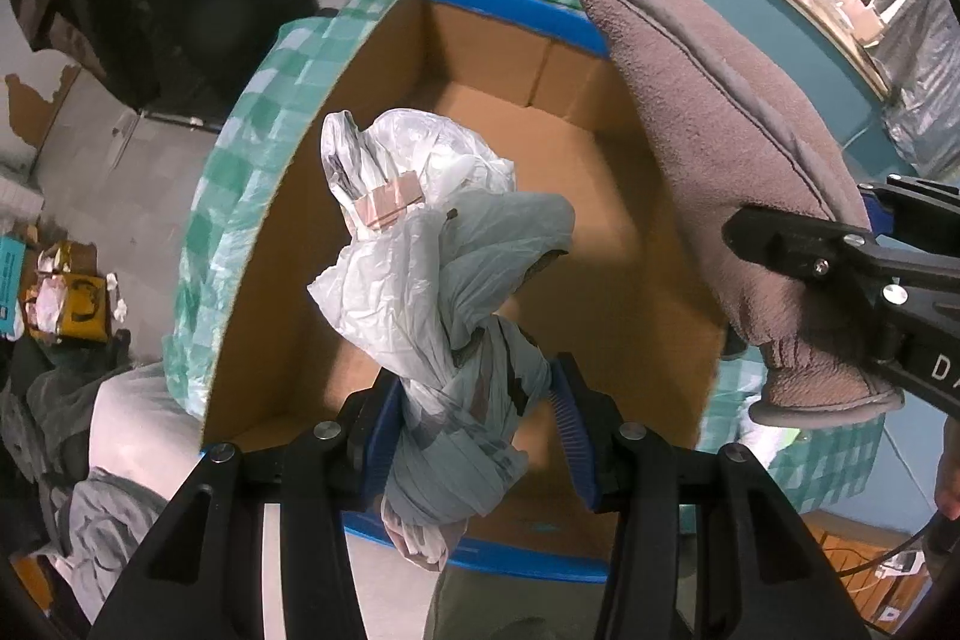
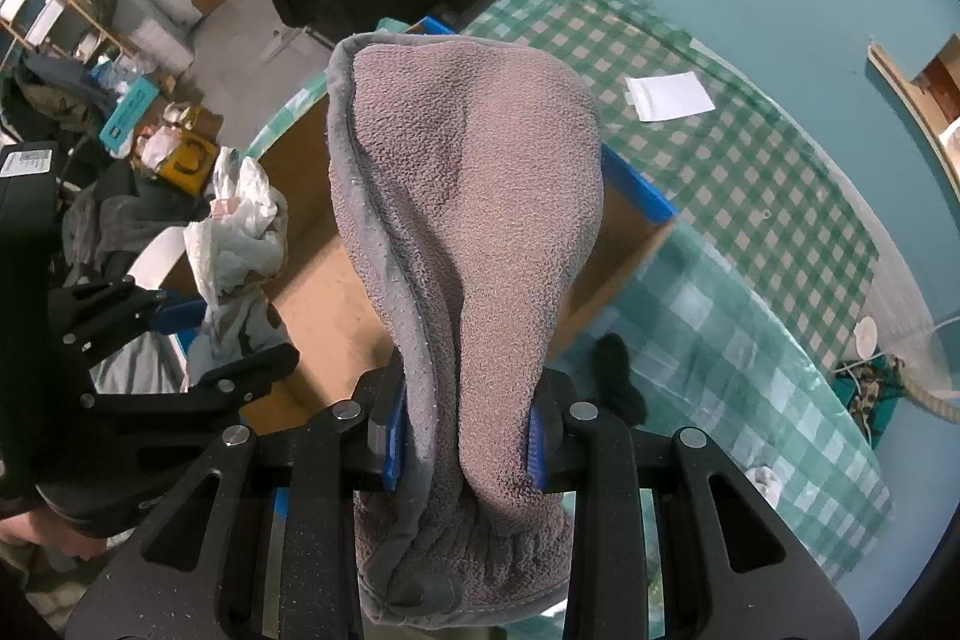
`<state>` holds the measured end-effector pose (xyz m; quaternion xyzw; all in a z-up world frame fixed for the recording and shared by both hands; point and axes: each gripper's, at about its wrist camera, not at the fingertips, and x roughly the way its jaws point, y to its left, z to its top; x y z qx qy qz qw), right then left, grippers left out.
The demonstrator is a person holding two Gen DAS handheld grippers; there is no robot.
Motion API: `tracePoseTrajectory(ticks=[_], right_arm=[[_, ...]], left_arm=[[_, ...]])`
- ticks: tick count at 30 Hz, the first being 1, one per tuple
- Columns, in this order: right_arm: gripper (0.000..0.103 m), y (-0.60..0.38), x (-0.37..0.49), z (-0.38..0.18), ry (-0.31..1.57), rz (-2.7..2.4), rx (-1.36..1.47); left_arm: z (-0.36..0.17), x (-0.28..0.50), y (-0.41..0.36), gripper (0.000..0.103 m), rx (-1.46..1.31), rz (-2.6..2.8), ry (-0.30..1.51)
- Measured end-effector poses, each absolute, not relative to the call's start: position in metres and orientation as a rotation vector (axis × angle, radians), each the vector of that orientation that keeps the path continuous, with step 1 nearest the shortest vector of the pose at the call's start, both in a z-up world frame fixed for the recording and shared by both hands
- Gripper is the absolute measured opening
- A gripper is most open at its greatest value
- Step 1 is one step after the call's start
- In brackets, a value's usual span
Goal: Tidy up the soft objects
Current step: 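Lift and carry the mitt and bags with both tools over the cardboard box, then open both tools to drop the bags and mitt into the box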
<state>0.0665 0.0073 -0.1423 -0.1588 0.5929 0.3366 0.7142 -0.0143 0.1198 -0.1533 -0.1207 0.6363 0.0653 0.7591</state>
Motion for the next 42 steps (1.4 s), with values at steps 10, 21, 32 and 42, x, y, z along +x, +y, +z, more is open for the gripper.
tracePoseTrajectory(ticks=[10, 21, 32, 42], right_arm=[[0.040, 0.029, 0.072, -0.157, 1.364, 0.730, -0.336], [0.069, 0.023, 0.075, -0.153, 1.317, 0.685, -0.296], [0.070, 0.009, 0.073, -0.136, 1.303, 0.668, -0.247], [0.071, -0.010, 0.068, -0.122, 1.278, 0.646, -0.236]], left_arm=[[-0.162, -0.012, 0.141, 0.051, -0.279, 0.181, 1.413], [-0.156, -0.014, 0.154, 0.079, -0.308, 0.217, 1.391], [-0.146, -0.016, 0.143, 0.079, -0.298, 0.193, 1.351], [-0.133, -0.014, 0.125, 0.079, -0.270, 0.160, 1.309]])
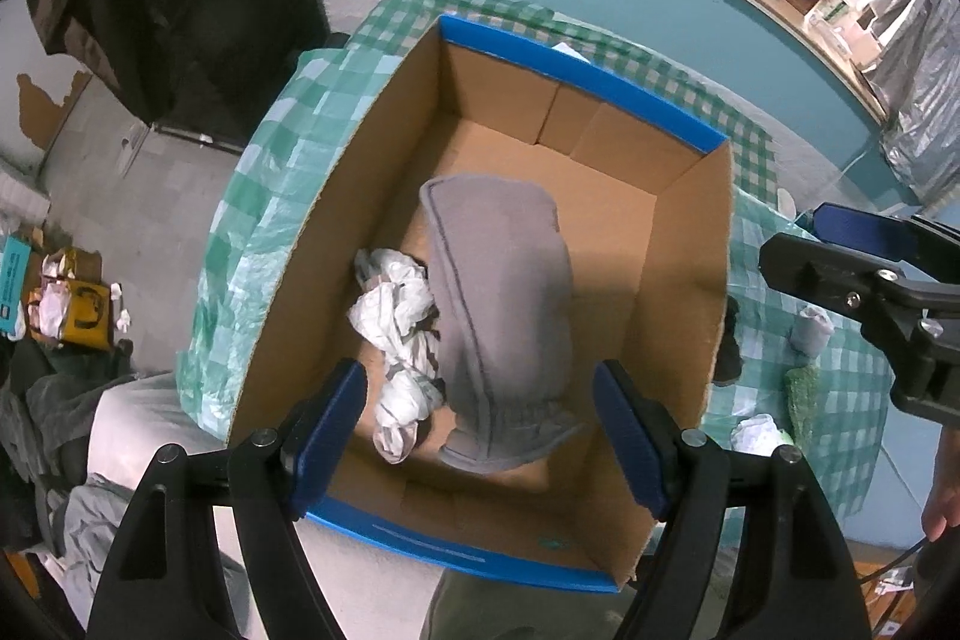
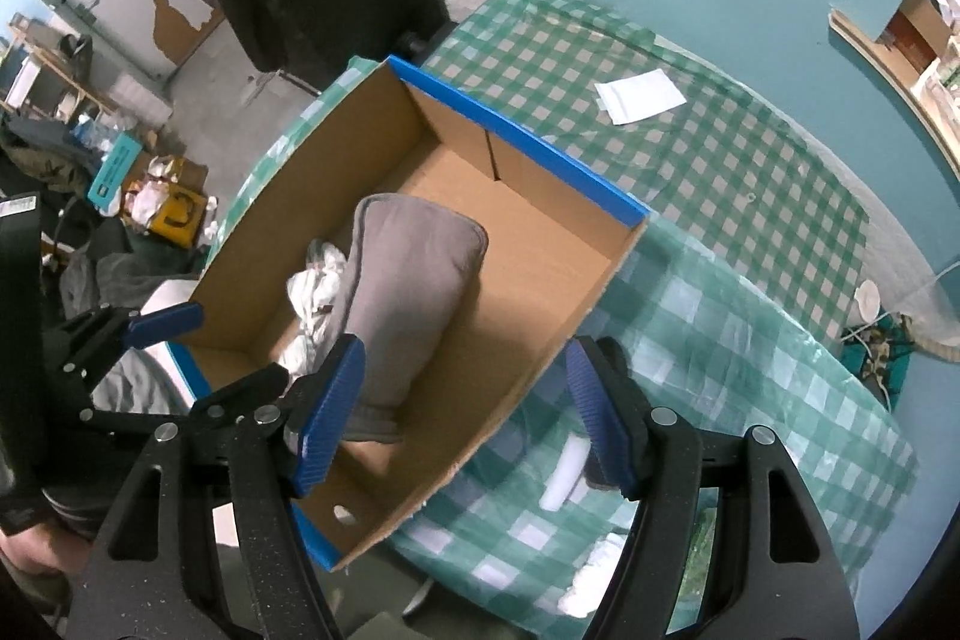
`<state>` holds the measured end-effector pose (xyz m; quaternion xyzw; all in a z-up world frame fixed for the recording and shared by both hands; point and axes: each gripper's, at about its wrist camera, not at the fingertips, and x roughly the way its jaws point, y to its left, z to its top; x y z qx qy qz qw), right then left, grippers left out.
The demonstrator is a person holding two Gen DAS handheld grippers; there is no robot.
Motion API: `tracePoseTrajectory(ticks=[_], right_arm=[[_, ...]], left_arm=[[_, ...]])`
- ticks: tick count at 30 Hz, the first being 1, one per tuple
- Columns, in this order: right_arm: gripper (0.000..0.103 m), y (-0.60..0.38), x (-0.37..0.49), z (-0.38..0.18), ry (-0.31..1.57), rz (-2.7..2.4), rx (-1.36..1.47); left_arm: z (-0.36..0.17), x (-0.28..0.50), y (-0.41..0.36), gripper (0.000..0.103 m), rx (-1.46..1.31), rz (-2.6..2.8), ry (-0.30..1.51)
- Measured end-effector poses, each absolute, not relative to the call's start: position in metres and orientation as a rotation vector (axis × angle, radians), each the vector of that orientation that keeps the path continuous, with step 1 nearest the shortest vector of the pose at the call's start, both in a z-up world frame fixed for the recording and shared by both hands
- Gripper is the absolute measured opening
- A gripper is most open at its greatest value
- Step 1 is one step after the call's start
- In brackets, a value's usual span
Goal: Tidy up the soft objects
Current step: 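Open both tools to drop the bags and mitt into the box, then move the right tool to the green mesh scrubber and grasp it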
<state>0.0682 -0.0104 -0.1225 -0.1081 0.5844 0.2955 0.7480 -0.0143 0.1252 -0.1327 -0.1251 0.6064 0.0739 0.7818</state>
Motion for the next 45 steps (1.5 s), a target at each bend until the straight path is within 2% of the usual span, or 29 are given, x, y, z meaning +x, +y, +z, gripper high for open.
tracePoseTrajectory(ticks=[22, 45], right_arm=[[0.072, -0.082, 0.063, -0.110, 1.273, 0.540, -0.178], [0.072, -0.201, 0.055, -0.124, 1.324, 0.368, -0.111]], left_arm=[[-0.115, -0.005, 0.057, 0.079, -0.153, 0.086, 1.340], [-0.139, 0.011, -0.026, 0.079, -0.063, -0.016, 1.446]])
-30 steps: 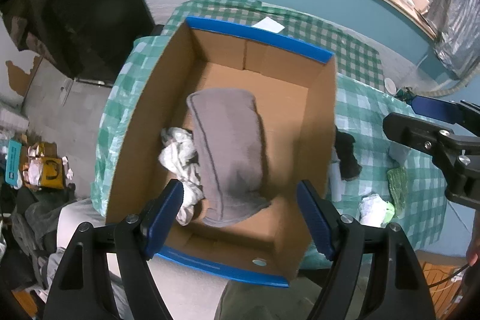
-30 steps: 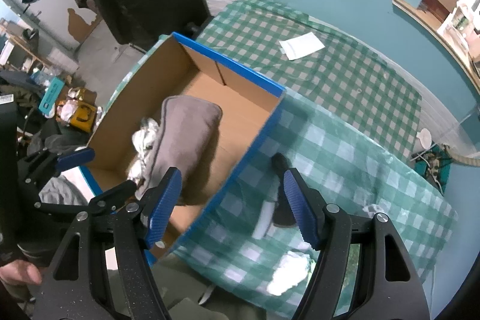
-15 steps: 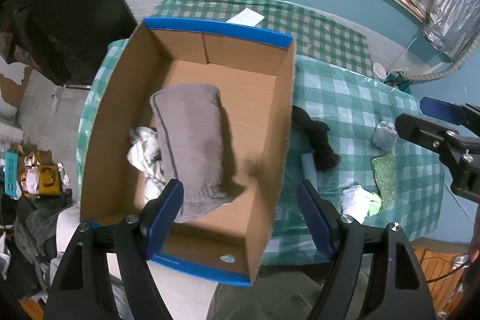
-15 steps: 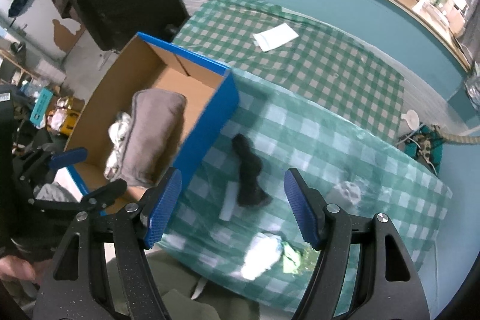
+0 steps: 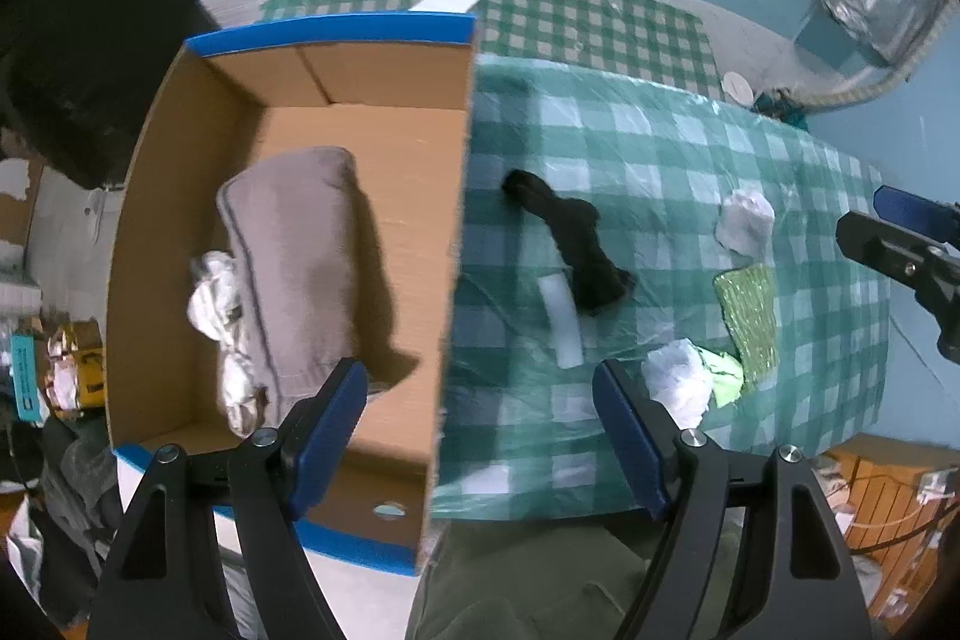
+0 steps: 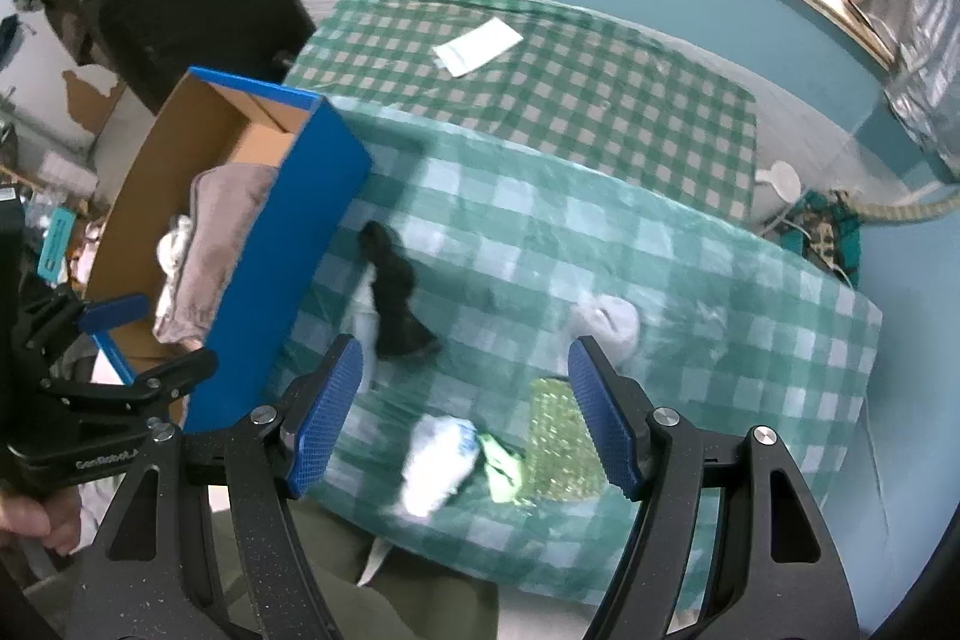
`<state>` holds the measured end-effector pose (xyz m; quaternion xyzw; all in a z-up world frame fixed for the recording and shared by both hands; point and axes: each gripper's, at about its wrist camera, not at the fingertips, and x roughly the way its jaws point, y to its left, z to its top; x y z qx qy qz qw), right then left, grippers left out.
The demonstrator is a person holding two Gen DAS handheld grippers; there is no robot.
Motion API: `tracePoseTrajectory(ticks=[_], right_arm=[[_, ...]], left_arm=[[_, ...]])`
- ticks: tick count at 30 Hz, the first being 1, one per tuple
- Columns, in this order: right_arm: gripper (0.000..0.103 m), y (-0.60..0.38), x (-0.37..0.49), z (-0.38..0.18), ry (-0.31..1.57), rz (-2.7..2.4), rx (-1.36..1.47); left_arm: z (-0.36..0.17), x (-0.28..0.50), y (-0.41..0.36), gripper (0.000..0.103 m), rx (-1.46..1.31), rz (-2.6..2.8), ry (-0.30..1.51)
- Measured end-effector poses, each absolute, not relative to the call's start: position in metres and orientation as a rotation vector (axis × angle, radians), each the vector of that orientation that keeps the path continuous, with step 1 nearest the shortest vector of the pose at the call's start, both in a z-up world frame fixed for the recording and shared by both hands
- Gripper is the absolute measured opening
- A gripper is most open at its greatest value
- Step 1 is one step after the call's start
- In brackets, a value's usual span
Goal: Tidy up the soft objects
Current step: 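Move the right tool to the green mesh scrubber and grasp it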
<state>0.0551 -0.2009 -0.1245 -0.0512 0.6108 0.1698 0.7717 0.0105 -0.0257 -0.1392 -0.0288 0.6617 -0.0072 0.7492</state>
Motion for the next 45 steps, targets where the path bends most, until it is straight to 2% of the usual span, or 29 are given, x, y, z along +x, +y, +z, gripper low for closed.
tracePoseTrajectory(ticks=[18, 27, 33, 45], right_arm=[[0.072, -0.286, 0.047, -0.193, 1.443, 0.233, -0.061], [0.072, -0.280, 0.041, -0.242, 1.519, 0.268, -0.063], [0.072, -0.270, 0.036, -0.270, 1.570, 0.279, -0.064], [0.072, -0.256, 0.031, -0.299, 1.589, 0.257, -0.084]], left_arm=[[-0.182, 0.018, -0.094, 0.079, 0.031, -0.099, 1.551], [-0.204, 0.017, -0.108, 0.079, 0.056, -0.099, 1.591], [-0.214, 0.015, -0.104, 0.079, -0.038, -0.110, 1.635], [-0.224, 0.005, -0.111, 0.079, -0.066, -0.111, 1.659]])
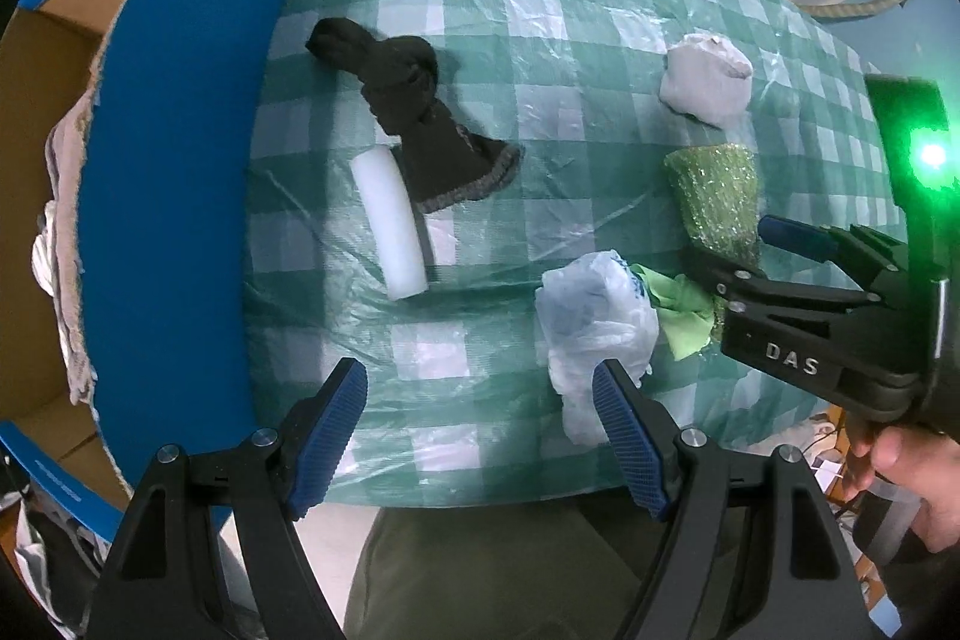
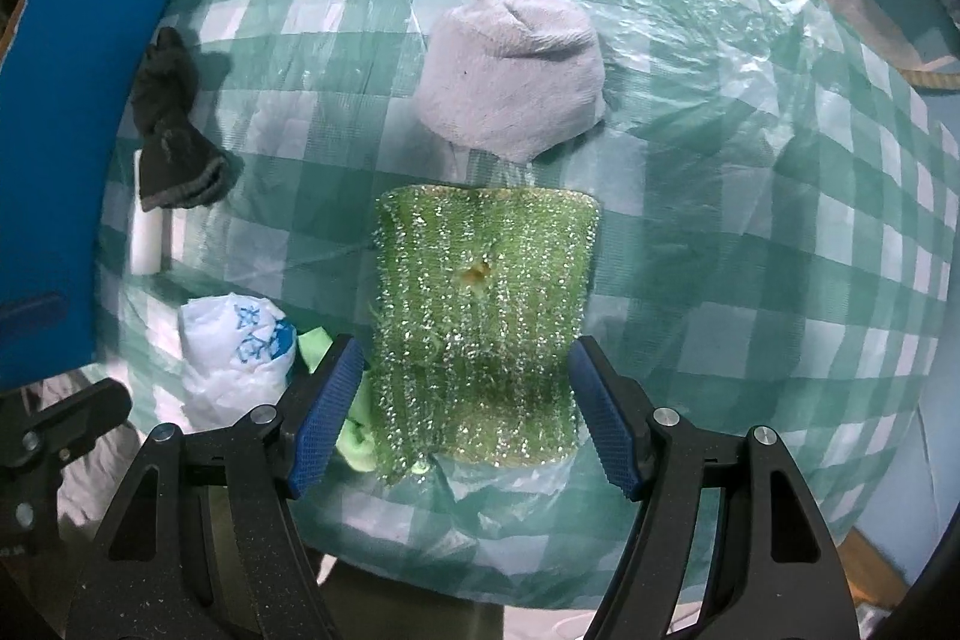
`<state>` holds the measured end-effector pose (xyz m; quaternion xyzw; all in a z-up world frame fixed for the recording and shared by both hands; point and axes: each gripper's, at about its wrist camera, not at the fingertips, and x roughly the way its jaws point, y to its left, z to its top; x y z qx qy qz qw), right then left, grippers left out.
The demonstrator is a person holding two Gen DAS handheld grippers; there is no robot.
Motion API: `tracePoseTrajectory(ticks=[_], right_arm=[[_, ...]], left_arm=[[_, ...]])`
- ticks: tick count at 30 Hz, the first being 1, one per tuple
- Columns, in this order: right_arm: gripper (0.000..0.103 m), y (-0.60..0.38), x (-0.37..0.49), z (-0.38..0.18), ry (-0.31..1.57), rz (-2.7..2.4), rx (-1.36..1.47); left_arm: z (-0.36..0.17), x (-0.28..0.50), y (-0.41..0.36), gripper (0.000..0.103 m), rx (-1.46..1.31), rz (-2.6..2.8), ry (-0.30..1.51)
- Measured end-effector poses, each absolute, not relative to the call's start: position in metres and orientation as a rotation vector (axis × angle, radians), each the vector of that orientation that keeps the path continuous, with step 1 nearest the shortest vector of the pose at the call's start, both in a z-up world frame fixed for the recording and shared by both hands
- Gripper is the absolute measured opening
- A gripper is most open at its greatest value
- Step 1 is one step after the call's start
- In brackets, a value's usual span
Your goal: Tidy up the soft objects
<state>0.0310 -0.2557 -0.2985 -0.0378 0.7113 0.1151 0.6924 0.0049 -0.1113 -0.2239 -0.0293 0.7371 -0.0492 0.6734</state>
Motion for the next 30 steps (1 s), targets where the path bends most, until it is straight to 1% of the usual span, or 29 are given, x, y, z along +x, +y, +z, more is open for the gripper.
tracePoseTrajectory(ticks=[7, 10, 12, 13, 15, 21, 27, 29, 30], right_arm=[[0.072, -0.256, 0.034, -0.309, 1.591, 0.239, -0.090], [0.068, -0.262, 0.030, -0.312, 1.580, 0.248, -0.088], [0.061, -0.266, 0.028, -0.311, 1.571, 0.254, -0.089], [0.059, -0.268, 0.028, -0.311, 1.568, 0.254, -0.089], [0.050, -0.274, 0.028, -0.310, 1.561, 0.253, -0.081], [0.035, -0.286, 0.027, -0.309, 1.549, 0.256, -0.048], [0.025, -0.290, 0.019, -0.302, 1.531, 0.283, -0.056], [0.024, -0.294, 0.019, -0.299, 1.530, 0.297, -0.063], [0.023, -0.295, 0.018, -0.298, 1.531, 0.302, -0.067]], left_arm=[[-0.233, 0.002, -0.121, 0.079, -0.050, -0.117, 1.662], [-0.237, 0.001, -0.128, 0.079, -0.026, -0.124, 1.652], [-0.238, 0.001, -0.131, 0.079, -0.017, -0.131, 1.652], [-0.238, 0.001, -0.134, 0.079, -0.019, -0.140, 1.652], [-0.240, -0.003, -0.146, 0.079, -0.026, -0.158, 1.651], [-0.249, -0.004, -0.168, 0.079, -0.017, -0.178, 1.675], [-0.269, 0.002, -0.181, 0.079, -0.032, -0.151, 1.707], [-0.275, 0.004, -0.184, 0.079, -0.032, -0.138, 1.714], [-0.277, 0.005, -0.186, 0.077, -0.028, -0.134, 1.715]])
